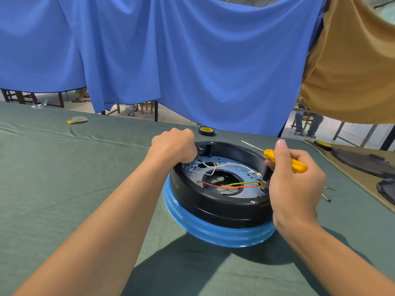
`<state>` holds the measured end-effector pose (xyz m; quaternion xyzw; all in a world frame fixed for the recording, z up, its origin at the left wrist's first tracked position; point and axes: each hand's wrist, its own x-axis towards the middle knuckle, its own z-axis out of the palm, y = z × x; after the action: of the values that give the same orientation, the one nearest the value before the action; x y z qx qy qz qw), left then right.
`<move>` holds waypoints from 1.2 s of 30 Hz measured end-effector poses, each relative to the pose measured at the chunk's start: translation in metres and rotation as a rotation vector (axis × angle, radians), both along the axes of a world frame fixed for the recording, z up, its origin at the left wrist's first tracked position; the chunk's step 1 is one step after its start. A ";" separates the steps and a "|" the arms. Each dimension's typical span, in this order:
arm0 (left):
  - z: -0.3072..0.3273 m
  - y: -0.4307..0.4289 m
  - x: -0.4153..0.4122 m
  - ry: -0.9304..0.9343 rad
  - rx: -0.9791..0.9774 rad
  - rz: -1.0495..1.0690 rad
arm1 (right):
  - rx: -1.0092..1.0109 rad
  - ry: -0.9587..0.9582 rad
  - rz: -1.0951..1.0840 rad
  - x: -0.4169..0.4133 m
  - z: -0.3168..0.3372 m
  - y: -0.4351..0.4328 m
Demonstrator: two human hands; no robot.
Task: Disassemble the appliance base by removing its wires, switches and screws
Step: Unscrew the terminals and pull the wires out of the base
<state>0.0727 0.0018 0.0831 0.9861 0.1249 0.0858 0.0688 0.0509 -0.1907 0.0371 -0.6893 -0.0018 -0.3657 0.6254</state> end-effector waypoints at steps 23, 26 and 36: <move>-0.023 -0.005 0.020 0.051 0.029 -0.329 | 0.103 0.103 -0.028 0.018 0.005 0.008; -0.017 -0.010 0.014 0.103 0.091 -0.212 | 0.128 0.144 -0.012 0.030 0.008 0.003; 0.001 -0.035 0.002 -0.032 0.050 -0.234 | 0.062 0.072 0.062 0.024 0.008 -0.023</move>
<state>0.0745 -0.0328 0.0837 0.9938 0.0055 0.0960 0.0556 0.0752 -0.2136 0.0447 -0.6820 0.0105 -0.3211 0.6571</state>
